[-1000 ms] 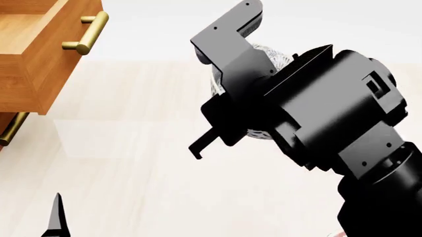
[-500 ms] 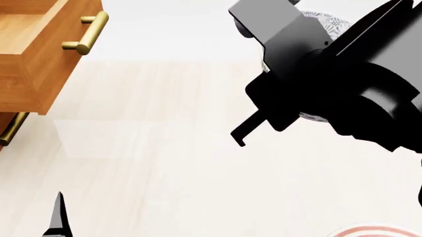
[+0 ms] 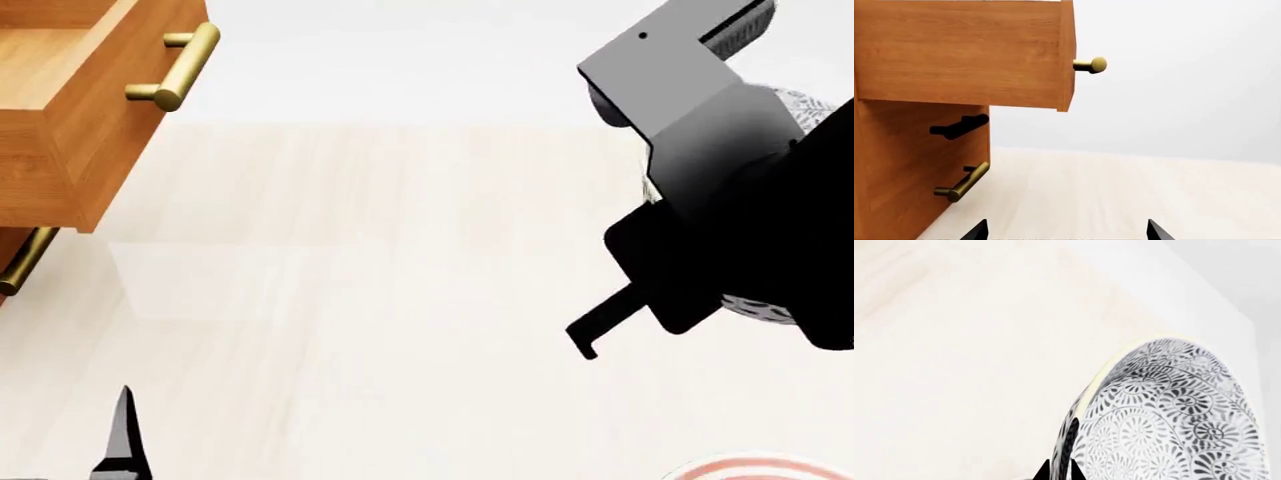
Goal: Put the bowl on the plate.
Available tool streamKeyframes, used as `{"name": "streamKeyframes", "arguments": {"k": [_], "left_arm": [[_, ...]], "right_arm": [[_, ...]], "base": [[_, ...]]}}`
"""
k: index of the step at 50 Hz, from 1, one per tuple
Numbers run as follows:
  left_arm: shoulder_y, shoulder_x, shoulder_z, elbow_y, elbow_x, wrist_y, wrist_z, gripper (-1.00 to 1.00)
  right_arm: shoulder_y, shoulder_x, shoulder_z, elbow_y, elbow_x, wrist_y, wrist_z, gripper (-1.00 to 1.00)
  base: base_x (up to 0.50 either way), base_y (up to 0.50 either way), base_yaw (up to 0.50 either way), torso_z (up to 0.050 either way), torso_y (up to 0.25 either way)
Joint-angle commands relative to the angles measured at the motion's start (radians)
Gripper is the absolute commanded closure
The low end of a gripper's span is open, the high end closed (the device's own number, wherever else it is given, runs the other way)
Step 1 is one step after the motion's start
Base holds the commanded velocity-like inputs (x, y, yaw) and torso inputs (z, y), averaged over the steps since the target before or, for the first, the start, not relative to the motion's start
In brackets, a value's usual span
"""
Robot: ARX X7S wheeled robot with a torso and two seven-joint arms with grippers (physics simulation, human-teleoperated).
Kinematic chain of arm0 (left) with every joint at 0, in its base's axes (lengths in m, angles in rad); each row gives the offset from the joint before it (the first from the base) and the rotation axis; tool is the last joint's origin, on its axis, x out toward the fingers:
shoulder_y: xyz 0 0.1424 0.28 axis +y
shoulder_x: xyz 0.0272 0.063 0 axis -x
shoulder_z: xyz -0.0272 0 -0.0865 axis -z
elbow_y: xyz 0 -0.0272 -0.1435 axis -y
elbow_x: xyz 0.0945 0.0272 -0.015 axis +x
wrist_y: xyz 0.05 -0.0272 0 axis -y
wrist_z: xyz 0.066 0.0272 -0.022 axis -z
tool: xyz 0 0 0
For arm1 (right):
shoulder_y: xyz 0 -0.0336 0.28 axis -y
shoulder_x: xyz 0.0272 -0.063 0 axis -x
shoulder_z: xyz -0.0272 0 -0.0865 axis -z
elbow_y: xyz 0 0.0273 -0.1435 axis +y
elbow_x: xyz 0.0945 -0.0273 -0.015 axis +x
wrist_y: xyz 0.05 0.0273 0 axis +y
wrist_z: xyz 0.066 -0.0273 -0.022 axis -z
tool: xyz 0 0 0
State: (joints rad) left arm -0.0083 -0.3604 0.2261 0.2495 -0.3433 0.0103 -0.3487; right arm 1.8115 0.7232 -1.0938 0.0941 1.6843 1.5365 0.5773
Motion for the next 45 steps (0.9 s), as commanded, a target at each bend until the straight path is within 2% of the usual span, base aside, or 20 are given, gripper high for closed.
{"name": "streamKeyframes", "arguments": {"k": [1, 22, 37, 45], "left_arm": [[-0.006, -0.001, 0.002, -0.011, -0.002, 0.0, 0.0, -1.0], [-0.006, -0.003, 0.008, -0.015, -0.008, 0.008, 0.002, -1.0], [-0.012, -0.004, 0.01, -0.028, -0.014, 0.018, 0.007, -1.0], [-0.013, -0.004, 0.012, -0.031, -0.016, 0.019, 0.008, -1.0]], "right_arm": [[0.01, 0.117, -0.068, -0.023, 0.216, -0.033, 0.209, 1.0], [-0.047, 0.294, -0.134, -0.146, 0.424, -0.133, 0.387, 1.0], [-0.052, 0.318, -0.181, -0.165, 0.491, -0.141, 0.44, 1.0], [-0.116, 0.362, -0.188, -0.211, 0.482, -0.181, 0.423, 1.0]], "base": [[0.0, 0.0, 0.0, 0.0, 0.0], [0.0, 0.0, 0.0, 0.0, 0.0], [0.0, 0.0, 0.0, 0.0, 0.0], [0.0, 0.0, 0.0, 0.0, 0.001]]}}
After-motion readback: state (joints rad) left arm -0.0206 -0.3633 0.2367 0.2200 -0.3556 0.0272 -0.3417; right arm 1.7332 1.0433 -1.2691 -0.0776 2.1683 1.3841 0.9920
